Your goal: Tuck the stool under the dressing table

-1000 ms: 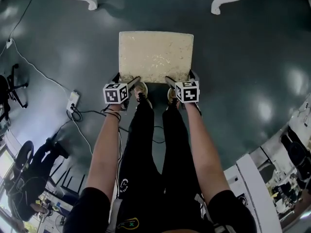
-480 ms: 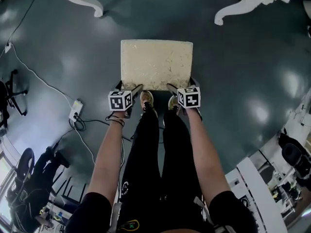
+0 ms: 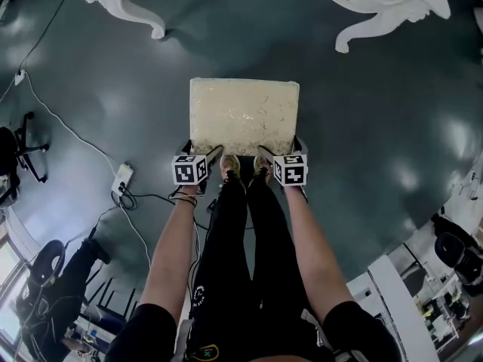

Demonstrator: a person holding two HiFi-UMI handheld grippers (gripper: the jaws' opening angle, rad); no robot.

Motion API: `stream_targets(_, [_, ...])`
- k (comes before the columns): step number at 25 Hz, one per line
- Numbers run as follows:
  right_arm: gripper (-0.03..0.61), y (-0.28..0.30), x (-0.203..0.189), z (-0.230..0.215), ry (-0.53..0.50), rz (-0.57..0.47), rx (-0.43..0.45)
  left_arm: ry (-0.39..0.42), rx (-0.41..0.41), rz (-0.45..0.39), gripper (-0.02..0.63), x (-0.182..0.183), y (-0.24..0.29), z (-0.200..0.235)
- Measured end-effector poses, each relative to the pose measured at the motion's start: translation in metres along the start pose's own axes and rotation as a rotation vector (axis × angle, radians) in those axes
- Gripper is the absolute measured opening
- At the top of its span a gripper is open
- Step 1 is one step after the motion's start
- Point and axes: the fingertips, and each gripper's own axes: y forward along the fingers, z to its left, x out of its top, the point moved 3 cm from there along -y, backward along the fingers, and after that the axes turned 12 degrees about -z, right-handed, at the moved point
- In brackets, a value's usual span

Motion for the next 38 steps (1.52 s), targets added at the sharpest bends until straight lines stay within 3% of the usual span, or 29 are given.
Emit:
stream_targets(5, [0.56, 0.006, 0.009, -0.009, -0.01, -0.013, 0.01, -0.004, 0.033, -0.032, 0.489, 0.004, 0.007, -0.002])
stream_targets(14, [0.561, 0.027, 0.045, -0.024, 0.002, -0.057, -0.013, 0.013, 0.025, -0.083, 0.489, 0.043, 0.032, 0.003])
stream_targets(25, [0.542, 0.05, 0.09, -0.045, 0.122, -0.127, -0.123, 0.013, 0.02, -0.142, 0.49, 0.101, 0.067, 0.008])
stream_targets(38, [0.541, 0.063, 0.114, -0.061, 0.185, -0.142, -0.146, -0.076, 0.106, -0.165, 0.489, 0.122, 0.082, 0.005])
